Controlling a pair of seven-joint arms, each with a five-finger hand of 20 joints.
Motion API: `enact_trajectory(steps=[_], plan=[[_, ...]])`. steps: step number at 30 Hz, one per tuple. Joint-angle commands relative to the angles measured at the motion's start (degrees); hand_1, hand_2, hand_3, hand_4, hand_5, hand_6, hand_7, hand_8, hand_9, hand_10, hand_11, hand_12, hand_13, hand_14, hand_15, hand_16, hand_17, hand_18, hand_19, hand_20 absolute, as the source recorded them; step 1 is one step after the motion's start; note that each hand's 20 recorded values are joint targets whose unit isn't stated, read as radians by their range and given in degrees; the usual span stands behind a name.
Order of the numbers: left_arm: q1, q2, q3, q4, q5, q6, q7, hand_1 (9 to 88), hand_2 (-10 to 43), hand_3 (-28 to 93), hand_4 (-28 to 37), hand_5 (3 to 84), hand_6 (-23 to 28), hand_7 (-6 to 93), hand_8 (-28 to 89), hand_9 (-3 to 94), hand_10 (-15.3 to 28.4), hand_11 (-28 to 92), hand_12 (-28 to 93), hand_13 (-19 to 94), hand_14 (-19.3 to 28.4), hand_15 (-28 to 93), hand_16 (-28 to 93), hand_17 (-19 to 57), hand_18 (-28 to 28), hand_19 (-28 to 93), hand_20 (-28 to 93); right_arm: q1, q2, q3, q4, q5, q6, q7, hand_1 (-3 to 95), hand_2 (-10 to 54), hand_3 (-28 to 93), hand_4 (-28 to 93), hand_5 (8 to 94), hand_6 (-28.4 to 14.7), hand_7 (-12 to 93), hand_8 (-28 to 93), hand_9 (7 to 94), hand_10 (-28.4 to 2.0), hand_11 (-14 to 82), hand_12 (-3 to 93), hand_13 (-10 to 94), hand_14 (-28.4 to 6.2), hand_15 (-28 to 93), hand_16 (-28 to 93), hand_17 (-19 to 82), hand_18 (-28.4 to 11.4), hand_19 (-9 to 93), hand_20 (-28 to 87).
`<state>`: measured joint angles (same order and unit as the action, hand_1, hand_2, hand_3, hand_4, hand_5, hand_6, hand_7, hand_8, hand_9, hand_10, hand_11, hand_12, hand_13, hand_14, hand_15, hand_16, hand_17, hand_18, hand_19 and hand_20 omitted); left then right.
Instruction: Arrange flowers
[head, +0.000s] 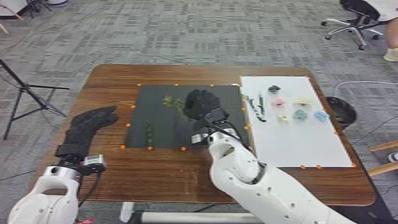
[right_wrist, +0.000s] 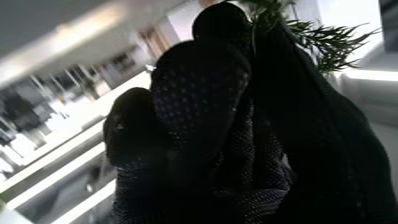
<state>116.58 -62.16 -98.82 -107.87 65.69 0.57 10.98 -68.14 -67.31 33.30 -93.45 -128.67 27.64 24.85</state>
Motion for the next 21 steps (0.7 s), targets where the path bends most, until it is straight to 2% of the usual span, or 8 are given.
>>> enact_trajectory(steps=[1,5,9,18,21], plan=[[0.71,-0.26,-0.59,-0.22,0.35,-0.82,-0.24,29.3,1.3,66,-20.8,50.3,2.7,14.2,-7,51.4,14.2,21,14,43,17.4,17,3,8.0,12.6,10,20,-0.12,3.20,1.64,-1.34,-4.35,-2.36,0.31,60.7,-9.5,54,-7,75.7,-2.7,33,11,93.6,-8.4,15.9,35.9,94,-1.2,48,27,67,-9.3,85,40],[0.58,-0.37,-0.56,-0.16,0.55,-1.30,-0.07,29.3,1.1,66,-20.8,50.4,2.8,14.1,-7,51.5,14.2,21,14,43,17.4,17,3,8.0,12.6,10,20,-0.96,4.24,0.48,-1.34,-7.89,-4.98,-0.43,60.4,-9.5,54,-7,75.6,-2.6,34,11,93.7,-8.4,16.0,35.9,94,-1.2,48,27,68,-9.3,85,40],[0.53,-0.35,-0.70,-0.11,1.36,-1.95,0.10,29.3,1.1,66,-20.7,50.4,2.8,14.1,-7,51.5,14.1,21,14,43,17.4,17,3,8.0,12.6,10,20,-1.81,5.08,-1.68,-2.40,-6.54,-8.04,-0.14,60.4,-9.5,54,-7,75.6,-2.6,34,11,93.7,-8.4,15.9,35.9,94,-1.2,48,27,67,-9.2,85,39],[0.63,-0.33,-1.12,-0.23,1.63,-2.92,0.18,29.1,0.5,66,-20.2,50.5,2.8,14.1,-7,51.3,14.1,21,14,43,17.3,17,3,8.1,12.5,10,20,-1.59,2.77,-0.56,-6.29,14.18,-18.46,9.05,59.7,-9.5,54,-7,75.7,-2.5,33,11,93.7,-8.8,15.2,35.1,94,-1.2,48,27,68,-8.9,85,39],[0.56,-0.38,-1.03,-0.15,1.81,-3.37,0.32,29.0,0.0,66,-20.1,50.4,2.8,14.0,-7,51.2,14.0,21,14,43,17.3,17,3,8.0,12.5,10,20,-0.94,2.08,-0.40,-5.72,15.72,-18.75,9.99,59.0,-9.5,54,-7,75.9,-2.7,33,12,93.7,-9.0,15.4,34.6,94,-1.2,47,26,68,-8.8,85,38]])
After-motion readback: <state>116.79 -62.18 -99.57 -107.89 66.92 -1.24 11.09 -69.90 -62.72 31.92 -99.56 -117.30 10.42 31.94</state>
